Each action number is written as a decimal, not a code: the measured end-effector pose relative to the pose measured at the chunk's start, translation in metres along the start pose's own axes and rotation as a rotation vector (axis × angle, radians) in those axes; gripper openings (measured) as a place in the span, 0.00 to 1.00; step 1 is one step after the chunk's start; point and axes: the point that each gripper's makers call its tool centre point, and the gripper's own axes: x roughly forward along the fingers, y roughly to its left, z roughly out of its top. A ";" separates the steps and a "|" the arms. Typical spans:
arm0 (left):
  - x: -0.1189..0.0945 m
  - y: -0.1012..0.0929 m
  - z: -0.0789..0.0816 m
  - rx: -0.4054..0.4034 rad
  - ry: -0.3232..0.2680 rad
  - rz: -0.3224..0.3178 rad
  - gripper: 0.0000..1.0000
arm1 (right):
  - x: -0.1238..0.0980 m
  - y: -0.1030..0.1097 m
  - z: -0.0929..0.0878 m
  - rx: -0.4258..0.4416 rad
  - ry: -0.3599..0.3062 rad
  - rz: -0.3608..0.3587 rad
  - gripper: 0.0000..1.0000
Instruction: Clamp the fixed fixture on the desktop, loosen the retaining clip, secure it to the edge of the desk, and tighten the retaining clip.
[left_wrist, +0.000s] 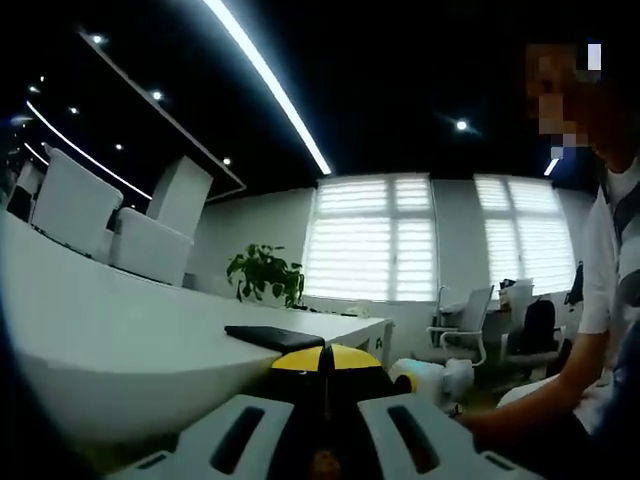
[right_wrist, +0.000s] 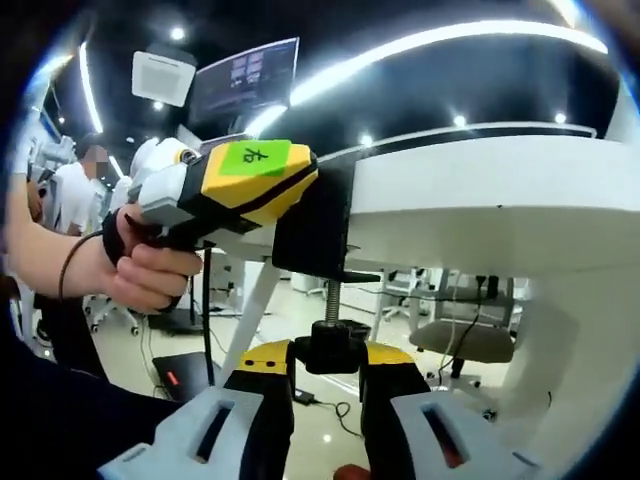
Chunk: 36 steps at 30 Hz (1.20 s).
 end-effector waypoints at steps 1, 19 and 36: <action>0.000 0.000 0.000 0.004 0.008 -0.002 0.02 | 0.001 -0.001 0.000 0.000 0.003 0.011 0.23; 0.000 -0.001 -0.002 0.013 0.024 -0.009 0.02 | -0.008 0.012 -0.017 -0.121 0.134 -0.082 0.43; -0.001 0.000 -0.002 0.007 0.004 -0.016 0.02 | -0.004 -0.004 -0.003 -0.026 0.049 -0.502 0.41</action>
